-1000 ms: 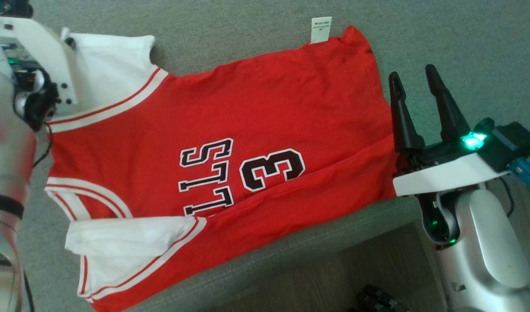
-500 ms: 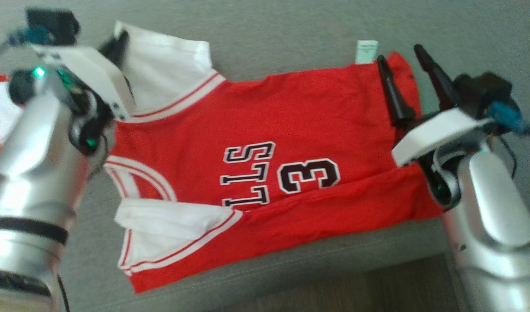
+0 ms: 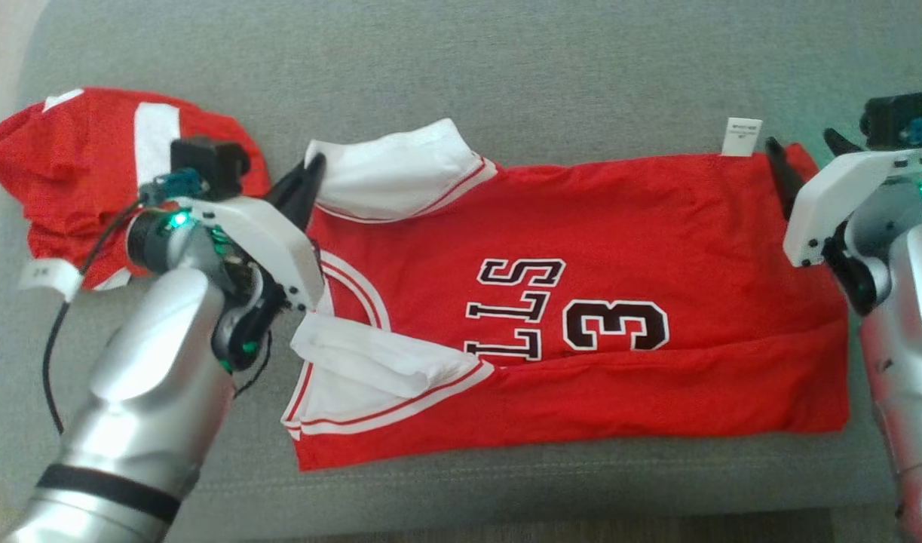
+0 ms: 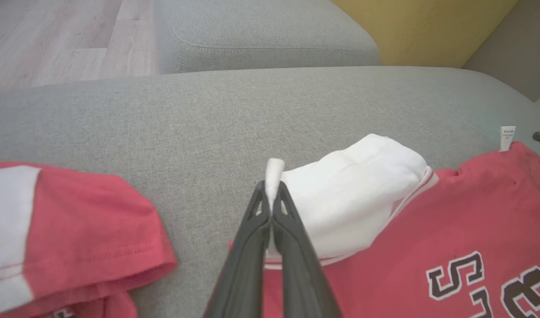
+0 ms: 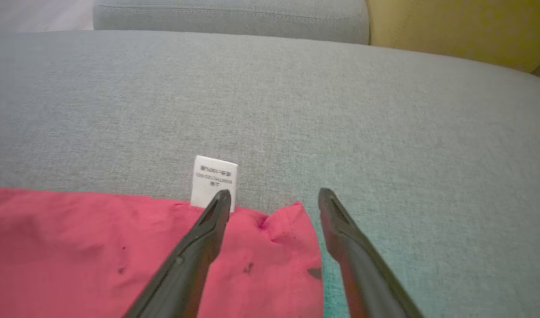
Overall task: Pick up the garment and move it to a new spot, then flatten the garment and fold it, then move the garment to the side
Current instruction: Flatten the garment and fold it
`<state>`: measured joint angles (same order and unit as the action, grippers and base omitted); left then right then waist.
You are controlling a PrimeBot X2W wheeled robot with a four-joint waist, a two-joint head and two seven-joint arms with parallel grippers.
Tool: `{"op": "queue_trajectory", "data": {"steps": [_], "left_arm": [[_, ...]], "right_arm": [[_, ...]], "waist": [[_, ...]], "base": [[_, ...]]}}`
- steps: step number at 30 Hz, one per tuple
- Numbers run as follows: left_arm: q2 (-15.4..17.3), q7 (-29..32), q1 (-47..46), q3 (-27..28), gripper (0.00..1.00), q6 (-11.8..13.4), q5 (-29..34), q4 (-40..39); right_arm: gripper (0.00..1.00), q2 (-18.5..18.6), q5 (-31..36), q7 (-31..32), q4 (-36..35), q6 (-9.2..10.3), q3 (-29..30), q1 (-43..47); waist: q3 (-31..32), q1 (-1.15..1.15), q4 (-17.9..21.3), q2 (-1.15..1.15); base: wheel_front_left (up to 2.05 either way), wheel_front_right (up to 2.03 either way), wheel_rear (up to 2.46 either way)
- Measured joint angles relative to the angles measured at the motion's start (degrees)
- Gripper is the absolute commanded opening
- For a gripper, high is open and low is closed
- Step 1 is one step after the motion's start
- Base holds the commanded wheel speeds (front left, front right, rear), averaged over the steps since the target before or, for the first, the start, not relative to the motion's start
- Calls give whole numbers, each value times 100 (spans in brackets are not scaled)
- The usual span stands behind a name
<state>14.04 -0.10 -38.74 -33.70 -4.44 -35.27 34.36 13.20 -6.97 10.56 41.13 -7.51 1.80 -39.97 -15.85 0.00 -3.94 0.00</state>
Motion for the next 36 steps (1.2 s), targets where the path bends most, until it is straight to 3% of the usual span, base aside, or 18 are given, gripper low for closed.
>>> {"op": "queue_trajectory", "data": {"steps": [11, 25, 26, 27, 28, 36], "left_arm": [[24, 57, 119, -49, 0, 202, 0, -615], [68, 152, 105, -65, 0, 293, -2, -817], [68, 153, 104, -66, 0, 293, -2, -817], [68, 152, 104, -67, 0, 293, -3, -817], [69, 152, 104, -68, 0, 293, -20, -817], [97, 96, 113, -55, 0, 365, -76, -825]], "right_arm": [[100, 7, 538, 282, 949, 0, 514, -589], [100, -38, 597, 148, 1495, 0, 490, -960], [72, -27, 597, 147, 1533, 0, 478, -997], [27, -20, 597, 146, 1570, 0, 466, -1027], [0, -22, 597, 145, 1602, 0, 446, -1048], [0, -15, 598, -264, 1782, 0, 374, -1074]], "waist": [[-239, 0, -90, 0], [-402, 0, -102, 0], [-408, 0, -110, 0], [-412, 0, -118, 0], [-412, 0, -123, 0], [-322, 0, -141, 0]], "base": [[0, 0, 0], [0, 0, 0], [0, 0, 0], [0, 0, 0], [0, 0, 0], [0, 0, 0]]}}
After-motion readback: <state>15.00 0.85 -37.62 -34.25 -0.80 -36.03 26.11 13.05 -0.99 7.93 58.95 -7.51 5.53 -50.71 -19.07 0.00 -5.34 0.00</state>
